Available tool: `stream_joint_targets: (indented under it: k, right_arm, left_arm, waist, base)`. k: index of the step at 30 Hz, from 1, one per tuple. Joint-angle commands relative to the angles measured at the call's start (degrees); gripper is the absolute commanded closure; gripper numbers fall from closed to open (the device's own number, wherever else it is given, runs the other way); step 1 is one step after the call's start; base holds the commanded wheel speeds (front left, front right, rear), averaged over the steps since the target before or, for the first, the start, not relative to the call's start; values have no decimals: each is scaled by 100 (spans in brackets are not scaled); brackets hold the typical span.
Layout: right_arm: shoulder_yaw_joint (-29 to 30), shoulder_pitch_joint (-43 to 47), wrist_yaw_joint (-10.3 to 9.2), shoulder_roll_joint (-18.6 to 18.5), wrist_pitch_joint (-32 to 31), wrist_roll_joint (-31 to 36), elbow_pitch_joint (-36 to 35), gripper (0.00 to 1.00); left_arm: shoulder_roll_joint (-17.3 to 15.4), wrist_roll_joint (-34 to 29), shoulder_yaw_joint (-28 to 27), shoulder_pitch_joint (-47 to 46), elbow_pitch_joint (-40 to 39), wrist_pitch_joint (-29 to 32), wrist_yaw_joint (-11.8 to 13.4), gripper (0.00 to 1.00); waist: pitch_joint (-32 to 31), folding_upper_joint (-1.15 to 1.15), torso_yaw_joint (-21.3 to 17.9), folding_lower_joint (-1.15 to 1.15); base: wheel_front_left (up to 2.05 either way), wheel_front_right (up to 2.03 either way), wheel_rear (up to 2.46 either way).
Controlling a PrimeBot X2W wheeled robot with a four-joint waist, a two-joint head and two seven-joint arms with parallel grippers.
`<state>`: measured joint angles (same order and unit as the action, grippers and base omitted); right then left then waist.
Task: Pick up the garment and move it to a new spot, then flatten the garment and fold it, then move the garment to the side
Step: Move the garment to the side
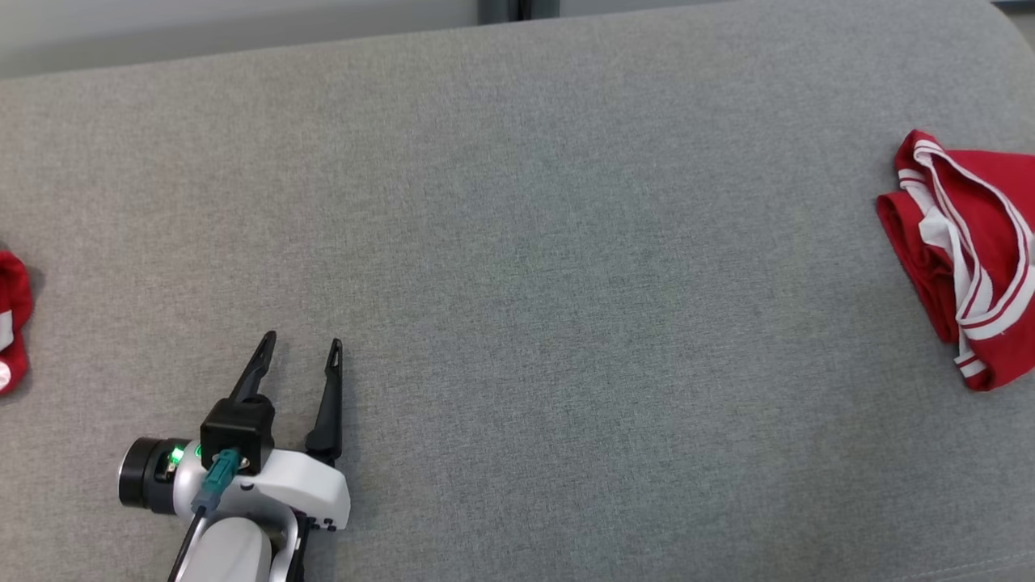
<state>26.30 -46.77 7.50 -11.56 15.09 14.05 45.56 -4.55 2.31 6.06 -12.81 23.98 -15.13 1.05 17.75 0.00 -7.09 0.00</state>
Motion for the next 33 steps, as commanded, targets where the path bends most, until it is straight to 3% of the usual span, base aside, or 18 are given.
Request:
stream_joint_targets:
  k: [1, 12, 19, 33]
  right_arm:
    - [-107, 192, -2, 27, 5, -113, -130, 0]
    - [-1397, 1875, -2, 655, 4, -1122, -1362, 0]
    - [-1905, 2851, -2, 826, 4, -1328, -1461, 0]
    - [-2490, 3595, -2, 846, 4, -1960, -1467, 0]
  left_arm:
    - [-16, 32, -45, 87, -14, 0, 29, 0]
    - [64, 191, -318, 382, 43, 0, 86, 0]
    - [102, 249, -486, 657, 91, 0, 101, 0]
    - [142, 369, -873, 1203, 72, 0, 158, 0]
  waist:
    - [-111, 0, 2, 0]
    - [-762, 0, 163, 0]
    - [-1176, 0, 264, 0]
    - [-1758, 0, 294, 0]
  base:
    - [0, 0, 0]
    - [0, 0, 0]
    - [0, 0, 0]
    - [0, 0, 0]
